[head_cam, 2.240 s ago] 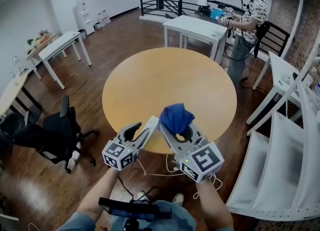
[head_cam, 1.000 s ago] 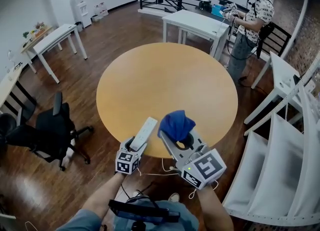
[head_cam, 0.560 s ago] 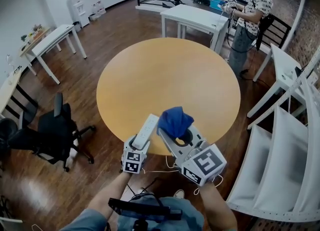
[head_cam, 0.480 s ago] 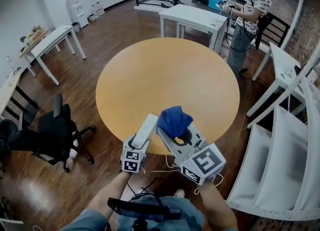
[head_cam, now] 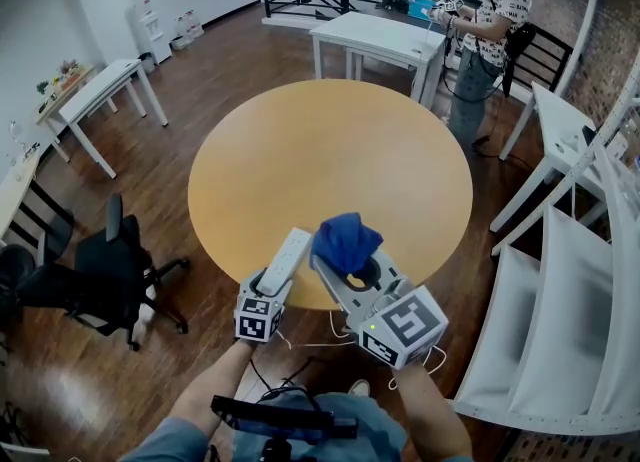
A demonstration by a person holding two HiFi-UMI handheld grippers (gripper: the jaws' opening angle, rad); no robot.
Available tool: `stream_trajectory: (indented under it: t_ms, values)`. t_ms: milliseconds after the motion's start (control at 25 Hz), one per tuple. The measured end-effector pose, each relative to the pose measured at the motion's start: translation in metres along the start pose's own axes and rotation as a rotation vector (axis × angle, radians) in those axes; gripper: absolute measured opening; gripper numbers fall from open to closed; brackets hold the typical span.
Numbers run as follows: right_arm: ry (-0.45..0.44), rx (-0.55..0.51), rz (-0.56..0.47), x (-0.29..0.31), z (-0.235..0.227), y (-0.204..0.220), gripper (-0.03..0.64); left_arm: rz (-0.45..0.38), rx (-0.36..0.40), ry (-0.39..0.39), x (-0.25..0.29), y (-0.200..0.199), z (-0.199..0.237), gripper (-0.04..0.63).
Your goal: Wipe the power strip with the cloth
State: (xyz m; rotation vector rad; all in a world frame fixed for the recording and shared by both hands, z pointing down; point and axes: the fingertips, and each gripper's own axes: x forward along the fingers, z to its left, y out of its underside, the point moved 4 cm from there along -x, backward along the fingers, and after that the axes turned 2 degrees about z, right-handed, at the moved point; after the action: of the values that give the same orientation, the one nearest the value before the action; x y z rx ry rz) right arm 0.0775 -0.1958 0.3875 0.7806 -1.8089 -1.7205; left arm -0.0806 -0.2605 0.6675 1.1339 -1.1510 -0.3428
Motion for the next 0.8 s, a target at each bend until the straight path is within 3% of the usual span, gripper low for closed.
stream_trajectory:
  t_ms: [320,800]
  values:
    - [-0.009,0.001,-0.013,0.001,0.003,-0.002,0.087,-0.119,0.008,0.044,-0.031,-0.051,-0.009,0.278]
    - [0.002,-0.023,-0.06,-0.012,0.005,-0.017,0.087,-0.379,0.156,0.121,-0.115,-0.171,-0.039,0.278]
